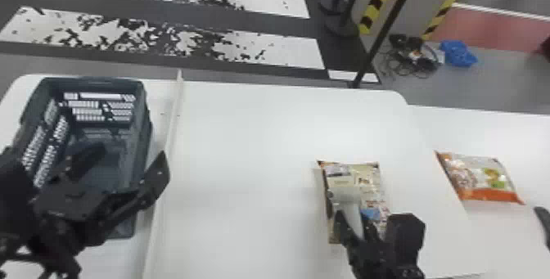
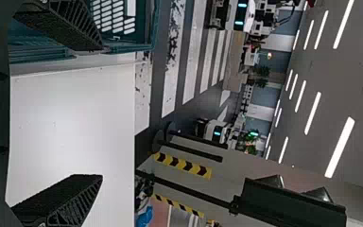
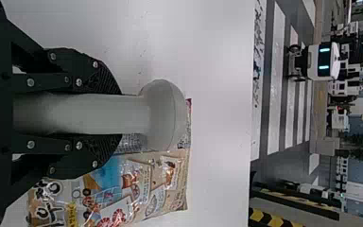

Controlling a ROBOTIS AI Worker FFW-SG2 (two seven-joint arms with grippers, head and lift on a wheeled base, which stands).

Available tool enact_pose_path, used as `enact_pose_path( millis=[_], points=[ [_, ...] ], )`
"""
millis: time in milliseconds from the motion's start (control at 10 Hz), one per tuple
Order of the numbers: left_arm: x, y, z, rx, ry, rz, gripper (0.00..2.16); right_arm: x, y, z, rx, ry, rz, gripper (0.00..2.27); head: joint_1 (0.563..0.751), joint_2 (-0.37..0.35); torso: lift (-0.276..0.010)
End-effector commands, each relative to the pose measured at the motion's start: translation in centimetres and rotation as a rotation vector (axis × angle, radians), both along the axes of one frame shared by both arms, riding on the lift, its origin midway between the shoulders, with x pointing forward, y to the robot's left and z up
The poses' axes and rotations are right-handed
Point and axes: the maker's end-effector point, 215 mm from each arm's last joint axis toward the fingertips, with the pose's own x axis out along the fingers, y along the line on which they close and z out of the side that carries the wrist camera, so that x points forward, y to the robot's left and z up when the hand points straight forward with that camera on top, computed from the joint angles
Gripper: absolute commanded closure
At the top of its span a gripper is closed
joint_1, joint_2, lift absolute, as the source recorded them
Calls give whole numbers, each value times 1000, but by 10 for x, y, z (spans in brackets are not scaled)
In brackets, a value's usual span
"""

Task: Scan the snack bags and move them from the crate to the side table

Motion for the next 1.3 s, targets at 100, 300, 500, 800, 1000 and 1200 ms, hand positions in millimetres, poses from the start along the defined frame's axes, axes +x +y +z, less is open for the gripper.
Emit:
enact_pose_path(
  millis=[100, 300, 500, 800, 1000, 1200],
  points=[
    [-2, -2, 0, -3, 2, -4, 19, -2, -1, -7, 18, 11, -1, 2236, 695, -222, -87],
    [-2, -3, 3, -3, -4, -4, 19, -2, -4, 22, 34, -50, 3, 2236, 695, -229, -87],
    [-2, -4, 2, -6, -2, -4, 19, 1, -12, 60, 81, -107, 15, 2236, 695, -230, -87],
    [-9, -3, -1, 4, 5, 1, 19, 13, -93, 73, 172, -120, -44, 2240, 695, -274, -87],
    [-11, -3, -2, 6, 8, 5, 19, 18, -162, 69, 170, -118, -93, 2240, 695, -348, -87],
    [-15, -8, -7, 20, 15, 3, 19, 25, -208, 56, 165, -68, -103, 2236, 695, -350, -87]
  ],
)
